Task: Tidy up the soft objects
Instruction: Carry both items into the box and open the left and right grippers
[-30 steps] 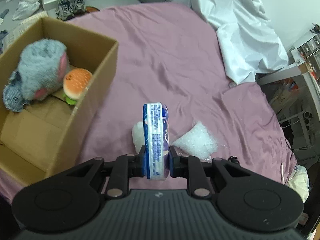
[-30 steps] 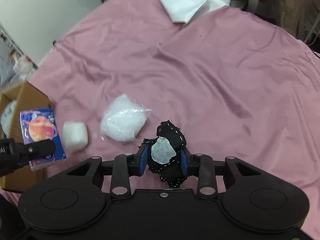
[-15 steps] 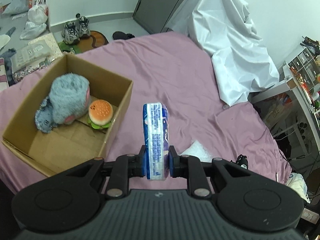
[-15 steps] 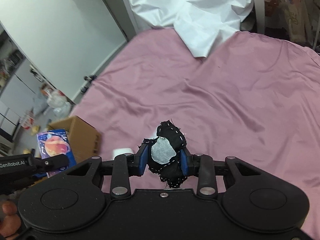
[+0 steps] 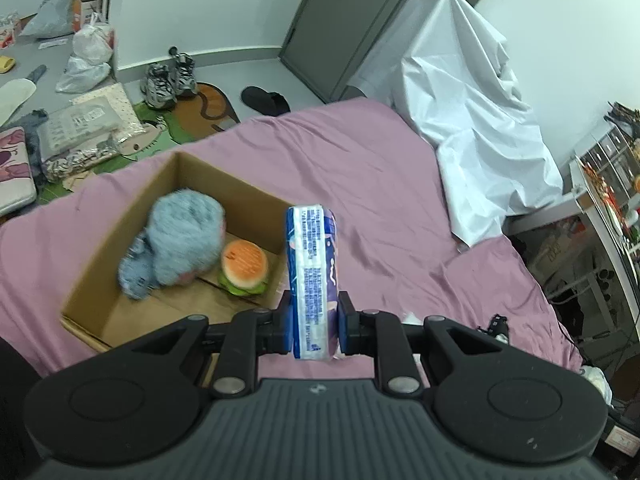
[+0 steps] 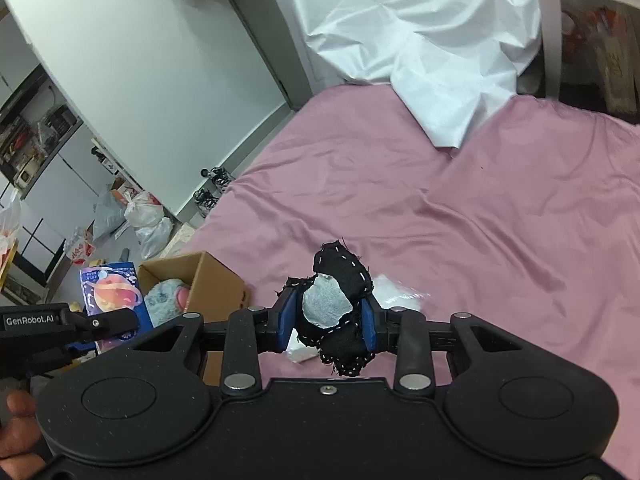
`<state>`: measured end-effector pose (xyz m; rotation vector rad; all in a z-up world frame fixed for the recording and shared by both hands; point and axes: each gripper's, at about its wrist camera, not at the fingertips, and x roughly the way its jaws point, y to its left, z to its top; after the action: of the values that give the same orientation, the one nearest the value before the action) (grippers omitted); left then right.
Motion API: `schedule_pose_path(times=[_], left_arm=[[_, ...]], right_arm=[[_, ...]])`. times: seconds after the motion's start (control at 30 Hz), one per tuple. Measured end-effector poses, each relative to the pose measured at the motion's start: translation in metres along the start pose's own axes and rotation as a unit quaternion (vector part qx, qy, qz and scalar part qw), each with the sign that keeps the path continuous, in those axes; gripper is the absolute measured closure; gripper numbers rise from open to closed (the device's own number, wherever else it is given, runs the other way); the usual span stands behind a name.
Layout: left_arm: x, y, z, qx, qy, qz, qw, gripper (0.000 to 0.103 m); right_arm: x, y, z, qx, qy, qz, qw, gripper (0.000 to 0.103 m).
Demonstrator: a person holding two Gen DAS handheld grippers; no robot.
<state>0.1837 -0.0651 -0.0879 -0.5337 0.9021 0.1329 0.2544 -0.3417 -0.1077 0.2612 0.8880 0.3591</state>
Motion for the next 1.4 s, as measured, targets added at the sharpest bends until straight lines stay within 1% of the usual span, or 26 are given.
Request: schedule_pose_path(times=[0.2,0.33,0.5,0.63,0.83,1.03,1.13,1.3,1.4], left_arm=[[-0.002,0.029,0.01,-0.008,-0.001,0.02,0.9998,0.084],[0.0,0.045,0.014,-0.012,0.005,0.029,0.9995,0.084],[0.005,0.068,0.016,-0.014,0.025,0.047,0.9985,0.084],[0.008,0.085,0.019,-0.015,0.041,0.055,0.9975,0.084],[0.014,0.105,0.023,-0.013,0.058,0.056,0.9966,0.084],[0.024,0.12,0.02,-0.013,0.089,0.048,0.9949,0.083],[0.03,0.126,0.02,-0.009,0.105,0.049,0.9932,0.083],[0.032,0.131,0.024,0.006,0.122,0.047,0.9915,0.079],[0.032,0.132,0.028,0.011,0.124,0.044,0.9913,0.075]], right_arm=[[-0.005,0.032,-0.002,-0.056,-0.009,-0.01,0.998,0.069],[-0.003,0.055,-0.007,-0.081,-0.005,0.001,0.997,0.069],[0.005,0.081,-0.01,-0.1,0.002,0.021,0.995,0.069],[0.015,0.101,-0.015,-0.114,0.011,0.026,0.993,0.069],[0.026,0.125,-0.02,-0.128,0.017,0.036,0.991,0.069],[0.038,0.141,-0.02,-0.129,0.021,0.047,0.99,0.069],[0.047,0.147,-0.023,-0.133,0.032,0.041,0.99,0.069],[0.056,0.159,-0.022,-0.137,0.042,0.037,0.989,0.069],[0.062,0.167,-0.021,-0.137,0.048,0.042,0.988,0.069]])
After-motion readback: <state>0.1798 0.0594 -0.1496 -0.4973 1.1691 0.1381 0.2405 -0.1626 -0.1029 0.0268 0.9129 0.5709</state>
